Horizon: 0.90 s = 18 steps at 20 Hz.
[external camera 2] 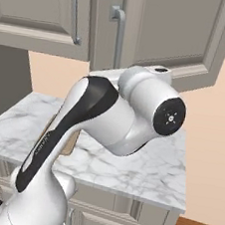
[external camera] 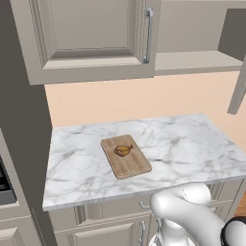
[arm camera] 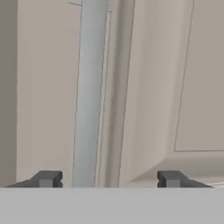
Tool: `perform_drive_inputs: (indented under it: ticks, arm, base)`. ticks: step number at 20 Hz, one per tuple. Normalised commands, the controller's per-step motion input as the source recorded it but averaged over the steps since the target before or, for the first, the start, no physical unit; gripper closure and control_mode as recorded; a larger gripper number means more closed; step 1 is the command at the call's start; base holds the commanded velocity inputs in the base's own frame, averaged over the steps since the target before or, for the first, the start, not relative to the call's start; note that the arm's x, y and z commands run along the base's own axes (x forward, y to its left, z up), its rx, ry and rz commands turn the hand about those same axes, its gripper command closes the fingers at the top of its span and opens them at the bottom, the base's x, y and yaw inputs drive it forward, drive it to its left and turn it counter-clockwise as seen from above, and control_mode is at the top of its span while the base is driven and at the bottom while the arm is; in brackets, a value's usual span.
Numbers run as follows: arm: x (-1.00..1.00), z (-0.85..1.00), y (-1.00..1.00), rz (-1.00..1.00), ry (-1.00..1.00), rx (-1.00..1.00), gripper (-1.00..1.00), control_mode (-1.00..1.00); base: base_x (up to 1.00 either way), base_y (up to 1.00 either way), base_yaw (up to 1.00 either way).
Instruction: Open the cabinet, retrieve the rolling pin, and place it next to the meat on the cutting board to prepare for tenderizing.
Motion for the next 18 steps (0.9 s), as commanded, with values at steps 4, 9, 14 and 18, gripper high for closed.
perform_drive_inputs:
  ticks: [4, 9, 14, 18]
  arm:
    - [-0.32, 0.01, 0.06, 0.00, -0.12, -0.02, -1.00, -1.00]
    - [-0.56, 0.19, 0.33, 0.00, -0.18, -0.05, -1.00, -1.00]
    - [-0.81, 0.24, 0.67, -0.04, -0.24, -0.10, -1.00, -1.00]
    - [-0.49, 0.11, 0.94, -0.12, -0.15, -0.14, -1.00, -1.00]
  base:
    - [0.00, 0.00, 0.00]
    - [0.00, 0.00, 0.00]
    - [0.00, 0.00, 0.00]
    - [0.00, 0.00, 0.00]
